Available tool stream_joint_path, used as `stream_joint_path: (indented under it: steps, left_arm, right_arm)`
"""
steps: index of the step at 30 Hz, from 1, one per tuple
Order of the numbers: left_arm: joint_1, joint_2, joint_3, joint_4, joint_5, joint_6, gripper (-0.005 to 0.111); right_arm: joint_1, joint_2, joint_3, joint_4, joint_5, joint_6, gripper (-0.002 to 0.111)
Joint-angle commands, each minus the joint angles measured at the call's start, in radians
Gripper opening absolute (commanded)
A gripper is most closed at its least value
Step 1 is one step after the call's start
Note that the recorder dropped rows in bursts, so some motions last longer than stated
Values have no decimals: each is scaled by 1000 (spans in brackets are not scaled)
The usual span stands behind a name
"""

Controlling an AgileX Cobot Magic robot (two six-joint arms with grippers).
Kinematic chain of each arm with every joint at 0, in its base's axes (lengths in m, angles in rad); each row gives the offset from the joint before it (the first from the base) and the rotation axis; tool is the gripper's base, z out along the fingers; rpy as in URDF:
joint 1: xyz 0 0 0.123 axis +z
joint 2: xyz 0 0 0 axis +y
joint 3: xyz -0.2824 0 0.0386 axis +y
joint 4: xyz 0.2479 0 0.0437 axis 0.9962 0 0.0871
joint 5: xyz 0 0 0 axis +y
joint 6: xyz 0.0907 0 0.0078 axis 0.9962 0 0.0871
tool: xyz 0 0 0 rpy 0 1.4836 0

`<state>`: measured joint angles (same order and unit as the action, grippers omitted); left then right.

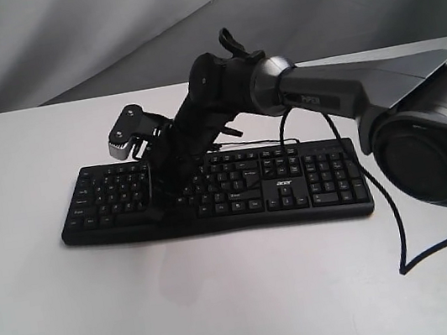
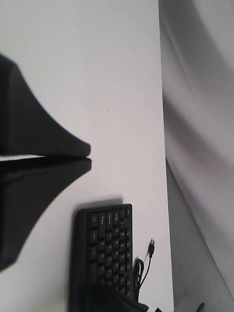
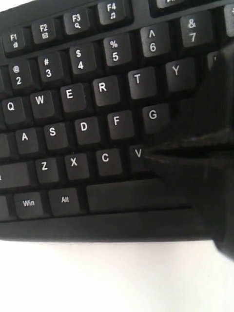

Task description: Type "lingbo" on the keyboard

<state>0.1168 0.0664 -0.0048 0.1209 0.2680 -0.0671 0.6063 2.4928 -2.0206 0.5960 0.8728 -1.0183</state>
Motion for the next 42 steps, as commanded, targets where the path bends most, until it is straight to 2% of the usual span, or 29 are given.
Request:
stream_joint_path:
  steps: [1,18,24,42]
  left_arm:
    - [-1,6,5,-4,-6,-2,1]
    - [-1,6,5,-4,-6,-2,1]
    - [-1,6,5,-4,-6,-2,1]
    - [-1,6,5,-4,-6,-2,1]
  right_arm:
    - [-8,-43,0,-59,7,6,0]
    - [-102,-80,0,-110,103,19,0]
    - [-118,-79,82,-94,37,-3,0]
    - [-118,-79,82,-62,-7,-20,0]
